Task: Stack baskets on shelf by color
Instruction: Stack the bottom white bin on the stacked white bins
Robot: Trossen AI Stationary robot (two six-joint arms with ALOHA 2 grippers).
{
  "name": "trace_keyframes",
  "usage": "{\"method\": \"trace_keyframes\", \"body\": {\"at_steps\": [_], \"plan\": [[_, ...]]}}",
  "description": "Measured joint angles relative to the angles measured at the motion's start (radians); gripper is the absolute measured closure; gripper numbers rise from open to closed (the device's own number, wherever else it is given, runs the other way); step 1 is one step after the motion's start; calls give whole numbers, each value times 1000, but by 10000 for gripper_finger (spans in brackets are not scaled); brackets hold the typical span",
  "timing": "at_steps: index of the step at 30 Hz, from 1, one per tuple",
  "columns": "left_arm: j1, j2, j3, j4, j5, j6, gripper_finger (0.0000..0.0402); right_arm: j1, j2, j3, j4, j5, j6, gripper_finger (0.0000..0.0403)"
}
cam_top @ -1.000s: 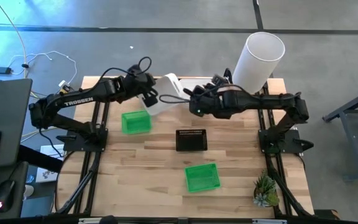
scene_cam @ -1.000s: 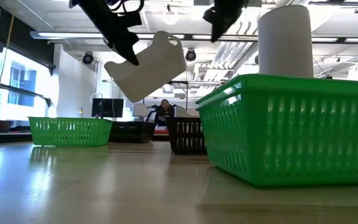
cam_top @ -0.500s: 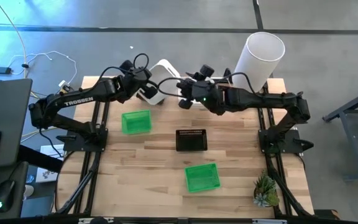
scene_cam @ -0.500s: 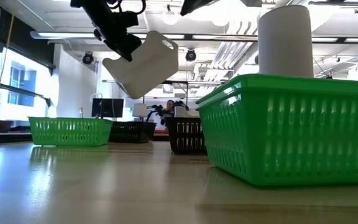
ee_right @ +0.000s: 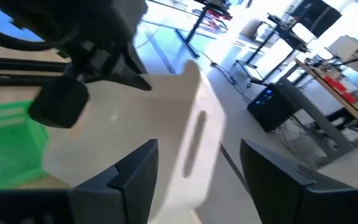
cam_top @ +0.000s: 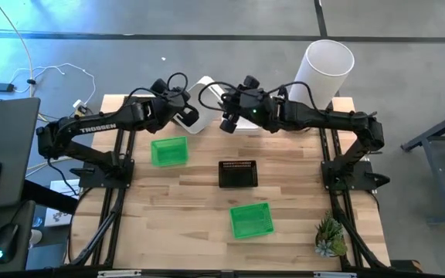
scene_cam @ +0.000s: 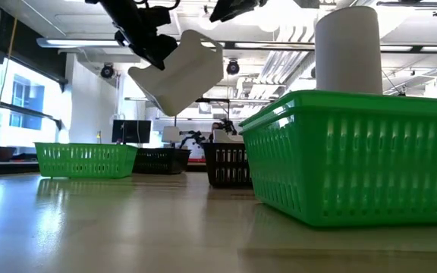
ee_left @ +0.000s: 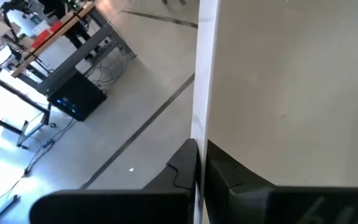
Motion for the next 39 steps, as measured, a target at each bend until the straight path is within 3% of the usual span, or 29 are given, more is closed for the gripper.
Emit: {"method": "trace_keyframes", "body": {"at_steps": [10,21,25,33,39], "plan": [[-65,0,0,20,-144,21,401,3,41,0,1,-45,42,192],[-122,0,0,43,-161,65,401,0,94,0,46,111,2,199],[-135,0,0,45,-168,73,401,-3,94,0,54,112,19,240],[-137,0,0,103,-169,128,401,-41,94,0,42,79,80,380],[-131,0,0,112,-158,133,399,-55,95,0,27,86,99,397]]}}
